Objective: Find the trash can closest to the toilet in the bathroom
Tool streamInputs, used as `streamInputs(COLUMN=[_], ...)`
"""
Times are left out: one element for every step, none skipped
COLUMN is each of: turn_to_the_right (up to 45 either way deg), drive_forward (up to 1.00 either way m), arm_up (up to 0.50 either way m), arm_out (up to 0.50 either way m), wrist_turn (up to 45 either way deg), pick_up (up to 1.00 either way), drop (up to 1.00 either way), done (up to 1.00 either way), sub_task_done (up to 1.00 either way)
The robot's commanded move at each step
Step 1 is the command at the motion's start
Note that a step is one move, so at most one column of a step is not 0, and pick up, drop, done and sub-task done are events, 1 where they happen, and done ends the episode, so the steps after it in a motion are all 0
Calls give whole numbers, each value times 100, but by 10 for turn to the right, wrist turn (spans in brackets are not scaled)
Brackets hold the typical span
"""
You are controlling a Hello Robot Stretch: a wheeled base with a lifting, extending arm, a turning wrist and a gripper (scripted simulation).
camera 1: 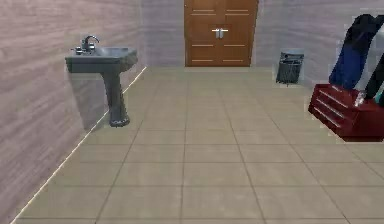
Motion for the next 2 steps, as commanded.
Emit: streamInputs(turn_to_the_right=[-450, -450], drive_forward=[0, 0], arm_up=[0, 0], arm_out=[0, 0], wrist_turn=[0, 0], pick_up=[0, 0], drop=[0, 0], done=[0, 0], sub_task_done=[0, 0])
